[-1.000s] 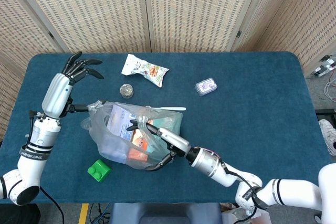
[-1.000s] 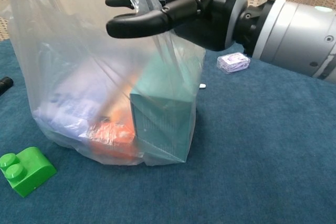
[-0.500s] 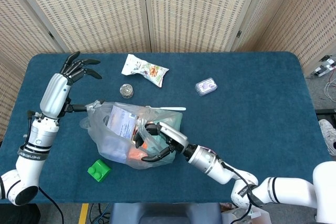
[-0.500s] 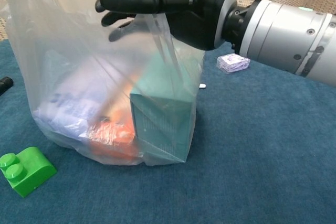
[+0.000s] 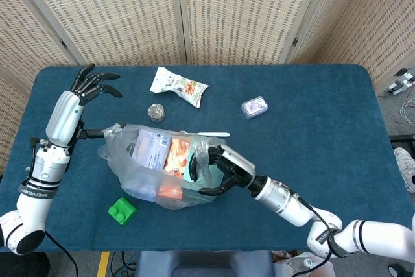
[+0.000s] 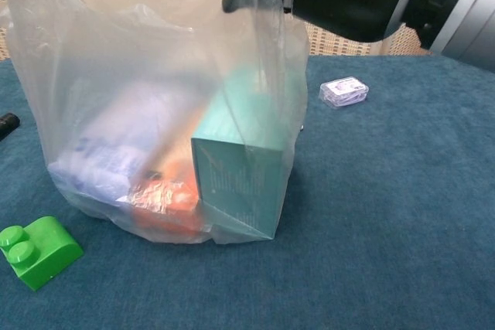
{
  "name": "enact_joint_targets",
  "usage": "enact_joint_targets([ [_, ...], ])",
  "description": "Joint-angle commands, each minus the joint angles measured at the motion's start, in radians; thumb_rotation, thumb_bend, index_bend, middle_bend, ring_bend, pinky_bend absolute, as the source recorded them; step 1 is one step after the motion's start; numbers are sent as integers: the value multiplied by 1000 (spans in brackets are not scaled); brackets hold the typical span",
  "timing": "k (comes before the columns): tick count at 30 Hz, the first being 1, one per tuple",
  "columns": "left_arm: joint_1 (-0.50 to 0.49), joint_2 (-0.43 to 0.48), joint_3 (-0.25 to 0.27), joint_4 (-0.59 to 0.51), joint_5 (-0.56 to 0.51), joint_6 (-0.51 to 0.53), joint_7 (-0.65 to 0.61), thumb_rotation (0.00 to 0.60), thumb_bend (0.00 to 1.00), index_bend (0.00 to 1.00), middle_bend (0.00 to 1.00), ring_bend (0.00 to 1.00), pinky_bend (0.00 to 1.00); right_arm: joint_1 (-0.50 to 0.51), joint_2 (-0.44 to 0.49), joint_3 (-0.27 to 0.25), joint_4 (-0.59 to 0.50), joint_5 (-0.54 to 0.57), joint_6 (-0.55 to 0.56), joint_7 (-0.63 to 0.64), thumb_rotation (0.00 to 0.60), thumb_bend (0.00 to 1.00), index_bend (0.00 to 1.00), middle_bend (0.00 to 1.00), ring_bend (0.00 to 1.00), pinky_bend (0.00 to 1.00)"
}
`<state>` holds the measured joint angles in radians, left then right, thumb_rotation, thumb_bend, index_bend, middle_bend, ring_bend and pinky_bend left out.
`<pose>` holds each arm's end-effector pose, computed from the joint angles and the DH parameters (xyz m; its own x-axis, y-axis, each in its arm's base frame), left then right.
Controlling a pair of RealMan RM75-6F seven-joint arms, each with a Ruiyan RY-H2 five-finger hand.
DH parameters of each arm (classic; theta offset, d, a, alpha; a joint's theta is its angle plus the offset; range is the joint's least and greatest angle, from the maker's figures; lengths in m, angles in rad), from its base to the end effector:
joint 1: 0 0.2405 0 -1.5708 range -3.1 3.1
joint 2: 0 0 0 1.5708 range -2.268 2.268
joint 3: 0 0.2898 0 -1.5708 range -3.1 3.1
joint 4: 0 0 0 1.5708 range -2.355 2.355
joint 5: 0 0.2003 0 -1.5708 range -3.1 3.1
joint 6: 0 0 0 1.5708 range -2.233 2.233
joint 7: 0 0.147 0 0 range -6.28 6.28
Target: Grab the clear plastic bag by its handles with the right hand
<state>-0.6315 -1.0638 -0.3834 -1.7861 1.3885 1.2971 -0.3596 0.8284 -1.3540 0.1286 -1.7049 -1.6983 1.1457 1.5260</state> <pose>-0.1236 0.3615 0.2194 -0.1640 -0.0367 0.9858 0.8290 -0.5467 0.1176 -0.0704 -0.3202 0.0601 -0.5460 -0.8258 0.1413 -0.3305 0.0574 -0.9421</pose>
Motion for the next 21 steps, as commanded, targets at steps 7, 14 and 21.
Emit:
enact_joint_targets([
  [7, -2, -3, 1, -2, -3, -2, 8, 600, 142, 408, 227, 184, 0, 61, -61, 0, 45, -1, -42, -10, 600, 190, 472, 519, 513, 513],
  [14, -4, 0, -3, -1, -6, -4, 7, 600, 143, 408, 227, 184, 0, 93, -113, -17, 100, -55, -32, -130, 600, 157, 283, 287, 255, 291],
  [21, 1, 8, -4, -3, -3, 2, 1, 600, 143, 408, 227, 184, 0, 111, -121, -33, 114, -78, 0, -146, 600, 38, 57, 104, 70, 147],
])
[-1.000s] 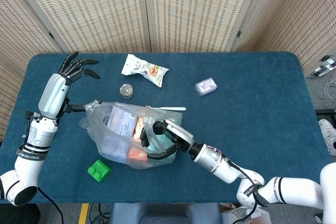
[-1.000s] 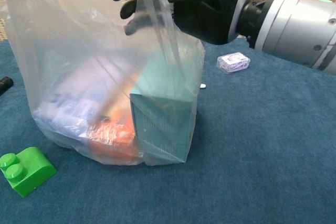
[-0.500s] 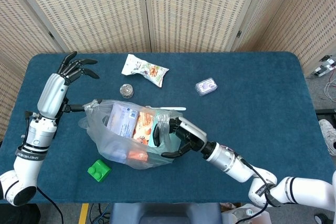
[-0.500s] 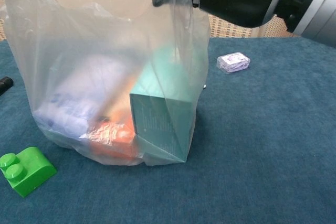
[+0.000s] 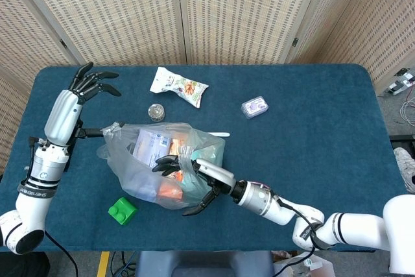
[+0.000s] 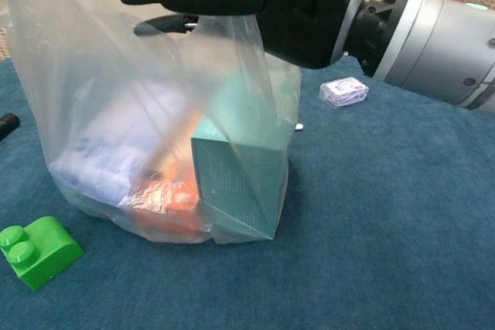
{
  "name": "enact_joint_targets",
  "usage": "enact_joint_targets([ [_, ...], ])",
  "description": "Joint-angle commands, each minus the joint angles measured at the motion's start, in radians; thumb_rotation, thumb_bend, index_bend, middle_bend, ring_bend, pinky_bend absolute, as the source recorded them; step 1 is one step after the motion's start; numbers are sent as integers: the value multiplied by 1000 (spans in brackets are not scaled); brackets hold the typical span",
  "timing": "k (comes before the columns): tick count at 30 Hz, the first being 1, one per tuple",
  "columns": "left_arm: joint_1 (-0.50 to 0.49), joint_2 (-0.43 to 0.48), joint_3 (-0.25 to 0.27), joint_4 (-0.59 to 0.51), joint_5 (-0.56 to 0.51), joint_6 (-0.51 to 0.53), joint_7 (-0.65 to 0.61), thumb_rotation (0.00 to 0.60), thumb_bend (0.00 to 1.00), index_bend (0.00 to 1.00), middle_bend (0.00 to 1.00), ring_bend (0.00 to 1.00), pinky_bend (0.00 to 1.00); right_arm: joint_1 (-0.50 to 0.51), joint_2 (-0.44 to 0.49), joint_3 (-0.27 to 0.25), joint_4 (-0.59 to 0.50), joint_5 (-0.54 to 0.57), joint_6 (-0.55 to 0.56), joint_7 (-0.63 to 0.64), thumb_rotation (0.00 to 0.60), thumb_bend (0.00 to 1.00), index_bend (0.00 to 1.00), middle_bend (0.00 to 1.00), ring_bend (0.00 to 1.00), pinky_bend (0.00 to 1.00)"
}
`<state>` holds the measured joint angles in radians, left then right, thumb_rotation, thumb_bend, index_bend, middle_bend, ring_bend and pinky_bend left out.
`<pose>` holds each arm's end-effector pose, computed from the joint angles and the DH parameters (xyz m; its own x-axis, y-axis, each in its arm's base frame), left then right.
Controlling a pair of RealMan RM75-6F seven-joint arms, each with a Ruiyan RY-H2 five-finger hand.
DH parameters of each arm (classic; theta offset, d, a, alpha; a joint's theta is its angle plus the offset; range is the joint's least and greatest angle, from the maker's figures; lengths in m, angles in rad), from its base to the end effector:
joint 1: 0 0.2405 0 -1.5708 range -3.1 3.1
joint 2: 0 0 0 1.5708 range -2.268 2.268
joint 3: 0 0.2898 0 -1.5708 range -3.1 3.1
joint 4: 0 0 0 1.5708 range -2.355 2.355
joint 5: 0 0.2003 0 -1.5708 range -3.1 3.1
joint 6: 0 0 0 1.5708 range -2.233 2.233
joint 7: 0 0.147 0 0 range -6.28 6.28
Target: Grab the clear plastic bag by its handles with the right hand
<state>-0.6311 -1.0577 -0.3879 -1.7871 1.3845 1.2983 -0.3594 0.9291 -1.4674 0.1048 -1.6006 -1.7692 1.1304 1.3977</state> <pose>-0.1233 0.3620 0.2224 -0.1642 -0.0439 0.9855 0.8296 -0.5466 0.1139 -0.0417 -0.3182 0.0212 -0.3579 -0.8990 0.2523 -0.4172 -0.0878 -0.9046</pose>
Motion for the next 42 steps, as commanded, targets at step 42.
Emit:
enact_joint_targets([
  [42, -159, -1, -35, -199, -88, -165, 242, 600, 135, 310, 227, 165, 0, 87, -33, 28, 44, 82, -4, -46, 600, 10, 0, 45, 14, 107],
])
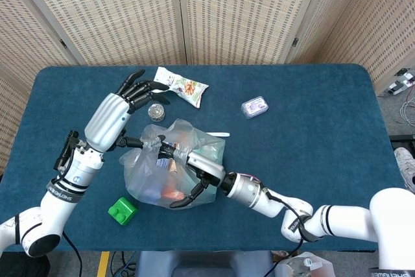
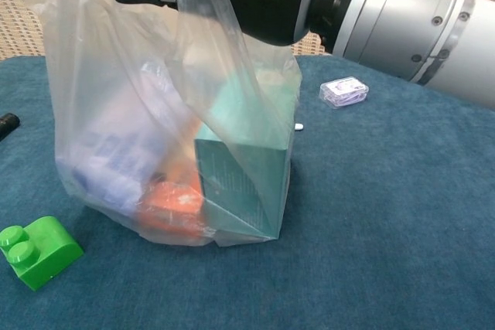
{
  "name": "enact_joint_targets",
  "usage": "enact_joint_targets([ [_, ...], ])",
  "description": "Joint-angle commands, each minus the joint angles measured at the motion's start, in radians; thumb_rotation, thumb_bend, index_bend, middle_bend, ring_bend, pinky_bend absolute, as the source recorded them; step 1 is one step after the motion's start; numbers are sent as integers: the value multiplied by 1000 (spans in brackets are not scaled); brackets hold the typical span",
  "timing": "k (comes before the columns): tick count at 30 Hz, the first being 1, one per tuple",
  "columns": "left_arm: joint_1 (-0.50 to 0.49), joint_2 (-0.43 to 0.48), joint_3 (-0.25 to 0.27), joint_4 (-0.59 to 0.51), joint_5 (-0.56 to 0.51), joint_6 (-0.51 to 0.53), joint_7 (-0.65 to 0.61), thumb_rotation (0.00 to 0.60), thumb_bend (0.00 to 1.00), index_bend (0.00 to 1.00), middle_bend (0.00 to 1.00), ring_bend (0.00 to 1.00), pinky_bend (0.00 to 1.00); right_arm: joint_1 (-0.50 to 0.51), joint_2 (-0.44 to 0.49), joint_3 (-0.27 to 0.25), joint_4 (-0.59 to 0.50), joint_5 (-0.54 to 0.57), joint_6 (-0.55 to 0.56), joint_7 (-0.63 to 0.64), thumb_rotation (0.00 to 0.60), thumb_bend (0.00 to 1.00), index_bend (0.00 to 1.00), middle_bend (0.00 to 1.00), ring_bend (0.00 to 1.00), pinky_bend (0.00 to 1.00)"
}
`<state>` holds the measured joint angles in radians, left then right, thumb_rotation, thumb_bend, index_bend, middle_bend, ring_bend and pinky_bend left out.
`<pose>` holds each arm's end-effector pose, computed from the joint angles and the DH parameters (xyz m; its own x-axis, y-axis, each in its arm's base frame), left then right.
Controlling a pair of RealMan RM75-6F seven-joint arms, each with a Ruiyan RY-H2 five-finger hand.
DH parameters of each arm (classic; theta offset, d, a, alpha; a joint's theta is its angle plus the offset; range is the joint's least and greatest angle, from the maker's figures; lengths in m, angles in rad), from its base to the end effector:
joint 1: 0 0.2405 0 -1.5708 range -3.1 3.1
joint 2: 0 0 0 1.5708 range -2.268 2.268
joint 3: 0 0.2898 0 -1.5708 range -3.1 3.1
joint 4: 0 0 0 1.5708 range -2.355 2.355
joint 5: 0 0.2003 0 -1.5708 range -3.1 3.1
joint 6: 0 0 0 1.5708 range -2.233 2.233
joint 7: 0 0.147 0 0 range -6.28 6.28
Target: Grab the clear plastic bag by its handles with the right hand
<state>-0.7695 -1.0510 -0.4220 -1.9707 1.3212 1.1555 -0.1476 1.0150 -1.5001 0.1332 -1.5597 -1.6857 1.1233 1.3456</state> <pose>-0.0452 0.3530 0.1962 -0.0545 0.0760 0.9956 0.7649 -0.6378 0.0906 -0.0145 -0.3372 0.0165 -0.3427 -0.8887 0.3045 -0.4140 -0.1480 -0.8981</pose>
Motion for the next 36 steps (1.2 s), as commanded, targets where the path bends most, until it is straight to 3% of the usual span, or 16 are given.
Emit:
enact_joint_targets([
  [1, -27, -11, -1, -17, -33, -27, 41, 600, 135, 302, 227, 163, 0, 2, 0, -1, 5, -2, 4, 11, 600, 10, 0, 45, 14, 107],
  [16, -120, -59, -31, -25, -187, -73, 180, 600, 112, 124, 213, 151, 0, 28, -13, -5, 27, -14, 7, 57, 600, 10, 0, 63, 14, 107],
  [21, -132, -61, -36, -17, -225, -76, 201, 600, 112, 76, 205, 149, 0, 37, -14, -5, 21, -10, -1, 49, 600, 10, 0, 109, 25, 107],
  [25, -138, -59, -35, -12, -259, -79, 221, 600, 111, 37, 196, 146, 0, 43, -15, -3, 17, 0, -14, 38, 600, 10, 15, 173, 88, 109],
  [30, -141, -35, -19, -19, -318, -97, 271, 600, 88, 2, 166, 123, 0, 43, -16, 6, 13, 28, -24, 31, 600, 52, 160, 301, 226, 202],
  [34, -140, -10, -10, -20, -366, -107, 298, 600, 60, 0, 156, 114, 0, 34, -14, 20, 3, 63, -28, 29, 600, 130, 378, 455, 393, 355],
  [36, -138, 2, -8, -18, -384, -112, 303, 600, 55, 0, 150, 110, 0, 31, -12, 24, 0, 75, -33, 29, 600, 159, 436, 493, 442, 406],
])
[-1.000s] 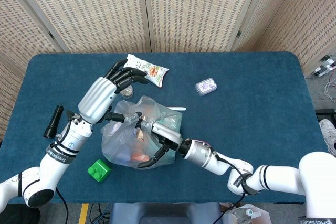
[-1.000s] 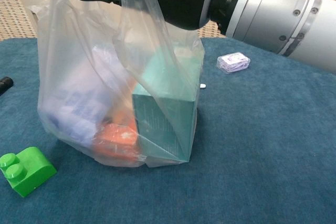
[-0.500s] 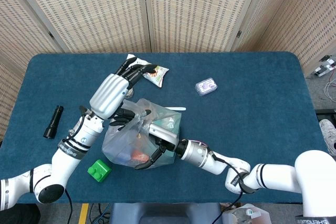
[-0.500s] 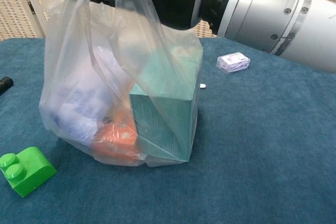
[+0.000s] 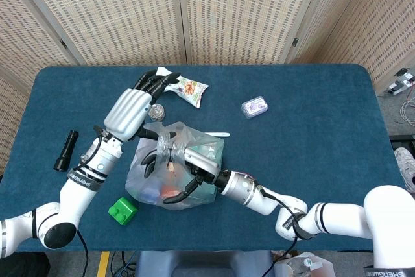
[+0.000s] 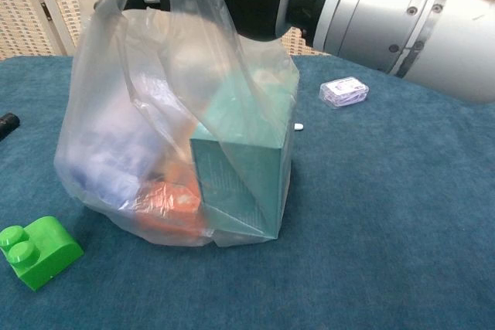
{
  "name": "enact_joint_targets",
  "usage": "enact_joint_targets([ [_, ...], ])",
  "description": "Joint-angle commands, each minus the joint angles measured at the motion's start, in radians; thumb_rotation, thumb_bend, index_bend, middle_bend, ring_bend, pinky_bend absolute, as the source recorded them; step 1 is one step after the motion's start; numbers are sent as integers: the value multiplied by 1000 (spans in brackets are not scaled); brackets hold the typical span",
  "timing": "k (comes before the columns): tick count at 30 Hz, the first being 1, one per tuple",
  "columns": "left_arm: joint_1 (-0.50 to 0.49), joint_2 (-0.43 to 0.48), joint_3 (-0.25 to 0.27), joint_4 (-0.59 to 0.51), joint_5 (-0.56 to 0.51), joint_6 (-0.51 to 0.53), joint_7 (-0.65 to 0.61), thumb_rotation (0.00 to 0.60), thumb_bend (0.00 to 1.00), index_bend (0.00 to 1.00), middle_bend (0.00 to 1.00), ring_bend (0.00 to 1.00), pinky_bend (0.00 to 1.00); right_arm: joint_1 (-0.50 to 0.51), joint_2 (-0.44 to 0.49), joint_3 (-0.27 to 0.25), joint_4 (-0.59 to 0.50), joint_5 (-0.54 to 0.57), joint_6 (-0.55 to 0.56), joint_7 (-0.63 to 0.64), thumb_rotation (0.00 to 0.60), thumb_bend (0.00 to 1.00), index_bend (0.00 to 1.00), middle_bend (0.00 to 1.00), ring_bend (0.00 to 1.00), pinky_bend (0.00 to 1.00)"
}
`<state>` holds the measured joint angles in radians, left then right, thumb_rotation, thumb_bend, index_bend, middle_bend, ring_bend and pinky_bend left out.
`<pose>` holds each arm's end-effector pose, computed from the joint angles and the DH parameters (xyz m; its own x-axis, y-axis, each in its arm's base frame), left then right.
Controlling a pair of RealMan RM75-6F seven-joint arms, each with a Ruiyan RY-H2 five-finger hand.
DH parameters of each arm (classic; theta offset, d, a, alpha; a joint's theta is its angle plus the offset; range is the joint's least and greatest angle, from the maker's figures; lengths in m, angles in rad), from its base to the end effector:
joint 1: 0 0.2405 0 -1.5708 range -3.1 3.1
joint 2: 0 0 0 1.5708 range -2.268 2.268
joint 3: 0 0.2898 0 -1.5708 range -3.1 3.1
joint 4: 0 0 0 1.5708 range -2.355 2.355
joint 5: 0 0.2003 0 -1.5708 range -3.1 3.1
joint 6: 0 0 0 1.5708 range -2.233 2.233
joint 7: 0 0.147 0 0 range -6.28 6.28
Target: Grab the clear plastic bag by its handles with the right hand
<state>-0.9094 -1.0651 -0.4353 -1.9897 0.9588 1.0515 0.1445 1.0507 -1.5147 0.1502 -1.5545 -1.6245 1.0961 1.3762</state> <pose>-0.0265 0.3802 0.1763 0.0940 0.1018 0.9904 0.8594 -0.5105 -0.0291 -0.0025 -0.3448 0.0120 -0.3800 -0.8874 0.2610 -0.4030 -0.0951 -0.9102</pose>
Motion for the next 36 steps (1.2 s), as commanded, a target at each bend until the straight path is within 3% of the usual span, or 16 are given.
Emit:
enact_joint_targets([
  [1, 3, 22, 7, 2, -28, -9, 13, 600, 53, 0, 147, 108, 0, -6, 3, 8, -7, 19, -9, 1, 600, 162, 453, 505, 459, 425],
  [10, 36, 101, 33, 14, -87, -28, 28, 600, 24, 0, 145, 102, 0, -15, 23, 13, -11, 24, -20, 90, 600, 166, 479, 523, 493, 466],
  [22, 115, 171, 42, 59, -104, 28, -14, 600, 24, 46, 146, 102, 0, -17, 25, 17, -12, 18, -22, 213, 600, 166, 485, 529, 504, 467],
  [36, 250, 195, 102, 87, 44, 143, -57, 600, 24, 52, 146, 102, 0, -24, 25, 61, -4, 73, -31, 444, 600, 169, 498, 536, 513, 508],
])
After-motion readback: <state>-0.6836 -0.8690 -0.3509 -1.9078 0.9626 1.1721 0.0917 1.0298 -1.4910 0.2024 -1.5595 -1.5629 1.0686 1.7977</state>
